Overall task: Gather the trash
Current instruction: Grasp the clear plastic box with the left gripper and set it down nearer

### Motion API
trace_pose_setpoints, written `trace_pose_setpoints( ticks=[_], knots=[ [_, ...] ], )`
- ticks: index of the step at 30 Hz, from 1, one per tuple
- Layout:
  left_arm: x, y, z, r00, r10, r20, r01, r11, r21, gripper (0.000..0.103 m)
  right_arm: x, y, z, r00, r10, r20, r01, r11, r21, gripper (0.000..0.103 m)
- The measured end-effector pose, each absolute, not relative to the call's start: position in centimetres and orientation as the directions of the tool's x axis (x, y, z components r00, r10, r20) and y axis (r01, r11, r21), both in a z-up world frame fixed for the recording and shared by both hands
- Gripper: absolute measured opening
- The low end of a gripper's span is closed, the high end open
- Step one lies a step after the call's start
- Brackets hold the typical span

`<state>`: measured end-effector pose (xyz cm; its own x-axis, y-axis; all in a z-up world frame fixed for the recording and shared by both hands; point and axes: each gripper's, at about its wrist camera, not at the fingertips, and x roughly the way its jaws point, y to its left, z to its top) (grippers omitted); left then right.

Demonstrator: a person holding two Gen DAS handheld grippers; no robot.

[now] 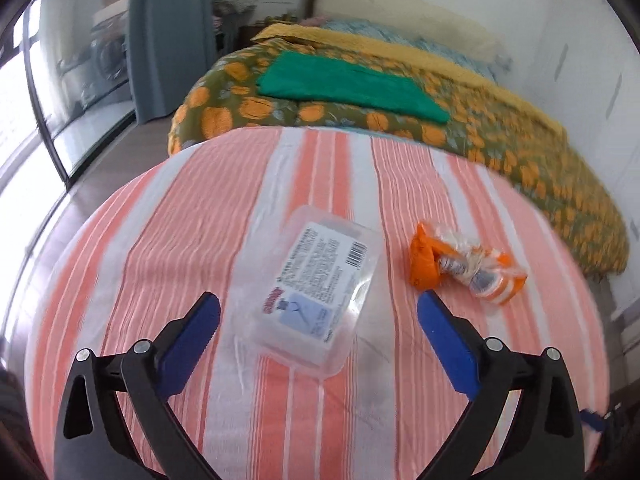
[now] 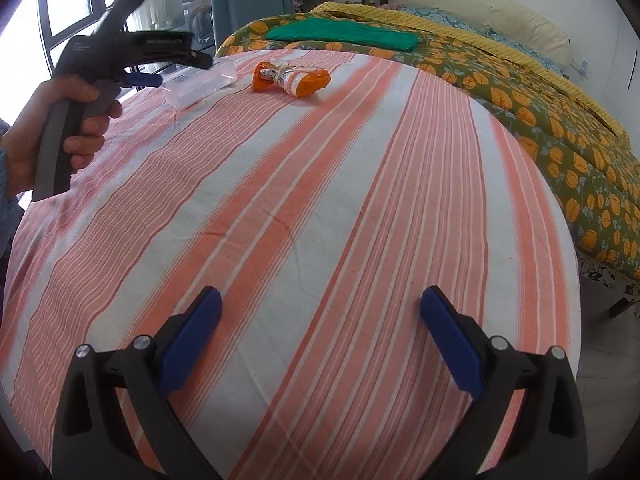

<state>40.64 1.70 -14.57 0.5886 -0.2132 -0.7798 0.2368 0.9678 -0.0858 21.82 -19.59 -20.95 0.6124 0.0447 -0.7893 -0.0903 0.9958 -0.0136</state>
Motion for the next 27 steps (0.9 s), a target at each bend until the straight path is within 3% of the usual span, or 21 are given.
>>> trace_pose_setpoints(
  ticks=[3,5,7,9,16,23,27],
  knots=[
    [41.4,0.1,-15.7,0.595,-0.12,-0.795,0.26,0.964,0.049,0.097,21.8,-19.6,-21.0,0.612,0.045,-0.789,-0.09,0.996,-0.013,0.096],
    [41.6,0.2,-16.0,0.598,-0.124,-0.792,0.251,0.967,0.039,0.094,21.8,-19.6,-21.0,0.612,0.044,-0.789,-0.09,0.996,-0.014,0.096],
    [41.5,0.6,-16.3,0.586,-0.127,-0.8,0.227,0.974,0.012,0.07,21.8,-19.6,-20.9,0.612,0.045,-0.789,-0.09,0.996,-0.013,0.096],
    [40.9,1.2,-16.1,0.589,-0.137,-0.796,0.209,0.978,-0.013,0.066,21.8,-19.6,-20.9,0.612,0.045,-0.789,-0.09,0.996,-0.013,0.096],
    [31.7,3.3,-15.4,0.511,-0.189,-0.838,0.224,0.971,-0.082,0.066,21.7,-19.7,-20.9,0.612,0.045,-0.789,-0.09,0.996,-0.013,0.096],
    [23.1,3.7,-15.9,0.537,-0.196,-0.821,0.28,0.959,-0.046,0.066,21.7,-19.7,-20.9,0.612,0.045,-0.79,-0.089,0.996,-0.012,0.096],
    [22.7,3.4,-17.1,0.553,-0.158,-0.818,0.266,0.964,-0.007,0.079,21.7,-19.7,-20.9,0.612,0.044,-0.789,-0.089,0.996,-0.013,0.096]
  ],
)
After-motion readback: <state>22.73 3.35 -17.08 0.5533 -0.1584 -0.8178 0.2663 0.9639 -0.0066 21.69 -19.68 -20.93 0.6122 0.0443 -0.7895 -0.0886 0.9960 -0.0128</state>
